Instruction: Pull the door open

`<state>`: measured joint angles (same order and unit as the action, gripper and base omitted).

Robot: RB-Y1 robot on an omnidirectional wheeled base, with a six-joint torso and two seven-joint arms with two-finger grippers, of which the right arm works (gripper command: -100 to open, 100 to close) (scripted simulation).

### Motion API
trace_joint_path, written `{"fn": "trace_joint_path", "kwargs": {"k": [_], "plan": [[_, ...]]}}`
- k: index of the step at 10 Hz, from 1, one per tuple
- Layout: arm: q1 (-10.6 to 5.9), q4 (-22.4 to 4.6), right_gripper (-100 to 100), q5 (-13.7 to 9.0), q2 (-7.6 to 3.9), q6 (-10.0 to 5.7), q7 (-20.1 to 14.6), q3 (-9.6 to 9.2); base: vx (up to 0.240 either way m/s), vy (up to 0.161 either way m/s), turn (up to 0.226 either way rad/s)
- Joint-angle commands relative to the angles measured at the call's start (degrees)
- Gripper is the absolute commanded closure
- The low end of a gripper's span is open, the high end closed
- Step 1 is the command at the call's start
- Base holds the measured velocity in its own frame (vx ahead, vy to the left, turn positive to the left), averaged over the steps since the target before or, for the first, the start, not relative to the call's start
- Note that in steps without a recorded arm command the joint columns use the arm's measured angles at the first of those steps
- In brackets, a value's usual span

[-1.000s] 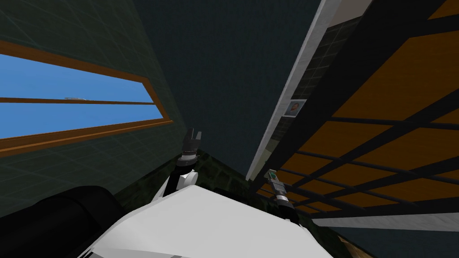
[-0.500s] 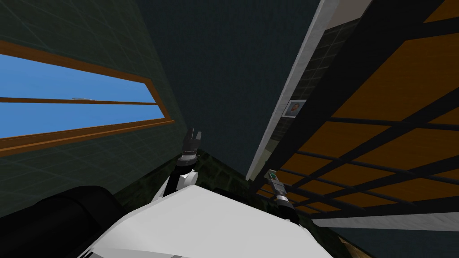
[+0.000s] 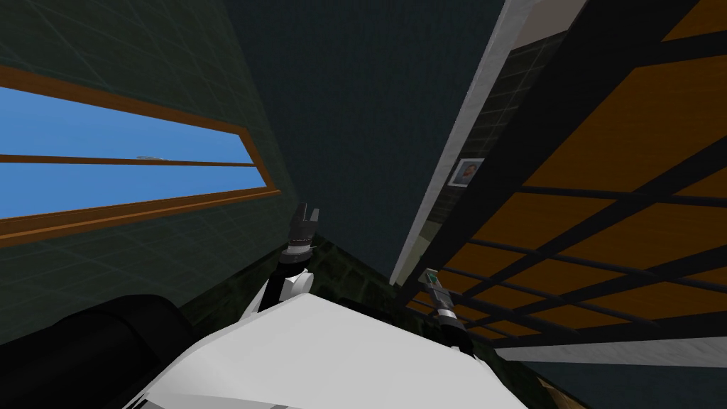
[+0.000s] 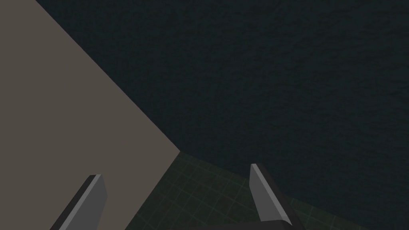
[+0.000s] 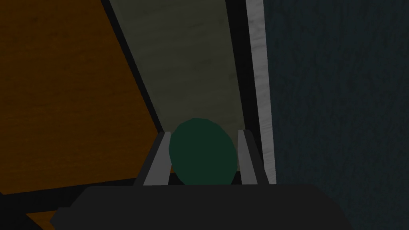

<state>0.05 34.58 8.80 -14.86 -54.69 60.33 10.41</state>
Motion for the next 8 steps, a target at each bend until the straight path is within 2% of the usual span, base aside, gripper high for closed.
{"fn": "trace_joint_path", "kwargs": {"k": [1, 8], "plan": [[0.0, 0.2, 100, -0.6, 0.11, 0.04, -2.5, -0.43, -0.044, -0.016, 0.046], [-0.26, 0.2, 100, -3.2, -0.05, 0.24, -11.6, -1.77, -0.036, -0.015, 0.037]]}}
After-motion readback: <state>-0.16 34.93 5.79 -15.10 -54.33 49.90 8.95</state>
